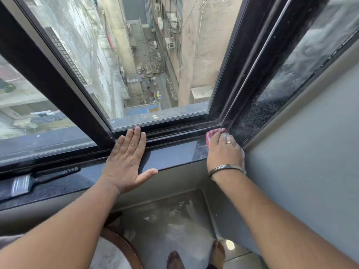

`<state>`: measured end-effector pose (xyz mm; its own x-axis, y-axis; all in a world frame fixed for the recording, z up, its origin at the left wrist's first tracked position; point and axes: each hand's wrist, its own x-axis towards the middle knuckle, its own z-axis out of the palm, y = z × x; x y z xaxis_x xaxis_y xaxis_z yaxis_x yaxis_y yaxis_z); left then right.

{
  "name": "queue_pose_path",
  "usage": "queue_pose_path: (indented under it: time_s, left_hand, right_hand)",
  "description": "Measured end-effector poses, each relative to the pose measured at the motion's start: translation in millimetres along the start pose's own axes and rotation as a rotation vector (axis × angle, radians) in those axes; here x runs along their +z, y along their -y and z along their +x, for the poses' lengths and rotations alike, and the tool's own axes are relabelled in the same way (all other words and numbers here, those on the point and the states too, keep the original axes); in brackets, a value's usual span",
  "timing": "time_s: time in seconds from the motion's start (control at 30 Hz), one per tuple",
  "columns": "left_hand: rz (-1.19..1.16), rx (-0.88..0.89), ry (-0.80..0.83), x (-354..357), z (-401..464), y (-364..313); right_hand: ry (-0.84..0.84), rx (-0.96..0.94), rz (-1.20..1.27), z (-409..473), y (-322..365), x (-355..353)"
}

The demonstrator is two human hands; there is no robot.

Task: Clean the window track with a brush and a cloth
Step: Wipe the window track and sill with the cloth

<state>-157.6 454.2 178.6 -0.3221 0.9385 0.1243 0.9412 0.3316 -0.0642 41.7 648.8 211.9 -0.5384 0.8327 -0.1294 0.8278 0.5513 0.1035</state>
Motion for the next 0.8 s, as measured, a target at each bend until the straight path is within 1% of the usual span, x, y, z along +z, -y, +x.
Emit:
queue_pose_path:
  time_s: [0.07, 0.1, 0.17, 0.2, 0.23, 0.27, 0.3, 0.33, 0.37, 0.4, 0.5, 0.53, 0.57, 0.6, 0.67, 0.7, 0.73, 0.8]
  left_hand:
    - [0.008, 0.026, 0.009, 0.7, -1.3, 4.3]
    - [0.003, 0.024, 0.012, 0.7, -0.7, 3.9]
    - [-0.002, 0.026, 0.020, -0.4, 0.7, 3.0]
    - [-0.004, 0.030, 0.025, -1.1, 0.3, 3.7]
    - [-0.007, 0.033, 0.031, -1.7, -0.1, 4.4]
    - [-0.010, 0.034, 0.034, -2.1, -0.2, 5.2]
    - [-0.011, 0.035, 0.034, -2.2, 0.1, 5.7]
    - [-0.012, 0.033, 0.036, -2.4, 0.1, 5.7]
    - [-0.015, 0.031, 0.038, -2.7, 0.2, 5.4]
    - [-0.018, 0.032, 0.039, -3.1, 0.0, 4.8]
    - [-0.017, 0.031, 0.043, -3.8, -0.5, 4.1]
    - [-0.016, 0.029, 0.044, -4.1, -0.5, 4.0]
    - [-0.017, 0.025, 0.045, -4.6, -0.6, 3.8]
    - [-0.020, 0.024, 0.048, -4.9, -0.4, 3.6]
    - [-0.028, 0.026, 0.055, -5.5, -0.2, 3.4]
    - [-0.033, 0.023, 0.056, -6.3, -0.5, 3.4]
    - [-0.036, 0.019, 0.058, -7.1, -0.3, 3.6]
    - [-0.042, 0.017, 0.066, -8.8, -0.3, 2.9]
  right_hand:
    - [0.036, -0.125, -0.063, -0.1, -19.7, -12.8]
    - [0.078, -0.200, -0.038, -2.1, -29.8, -17.3]
    - [0.226, -0.337, 0.081, -10.6, -41.0, -22.5]
    - [0.287, -0.369, 0.159, -16.1, -42.3, -23.0]
    - [0.293, -0.354, 0.261, -21.3, -42.8, -22.3]
    - [0.230, -0.292, 0.373, -24.3, -43.5, -22.2]
    - [0.102, -0.209, 0.451, -24.9, -43.7, -22.8]
    - [-0.041, -0.126, 0.471, -23.2, -43.0, -22.8]
    - [-0.153, -0.060, 0.434, -20.5, -39.9, -22.4]
    - [-0.195, -0.012, 0.370, -16.8, -33.6, -20.5]
    - [-0.042, 0.060, 0.174, -9.0, 1.6, -11.4]
    - [-0.028, 0.057, 0.128, -6.5, 12.6, -8.4]
    - [-0.034, 0.020, 0.107, -5.9, 20.4, -7.2]
    - [-0.048, -0.068, 0.109, -8.2, 24.5, -5.1]
    - [-0.025, -0.359, 0.178, -23.8, 24.3, 2.7]
    - [0.023, -0.460, 0.232, -36.9, 21.6, 5.5]
    - [0.092, -0.503, 0.277, -51.1, 17.1, 7.6]
    - [0.211, -0.508, 0.330, -76.6, 3.4, 12.7]
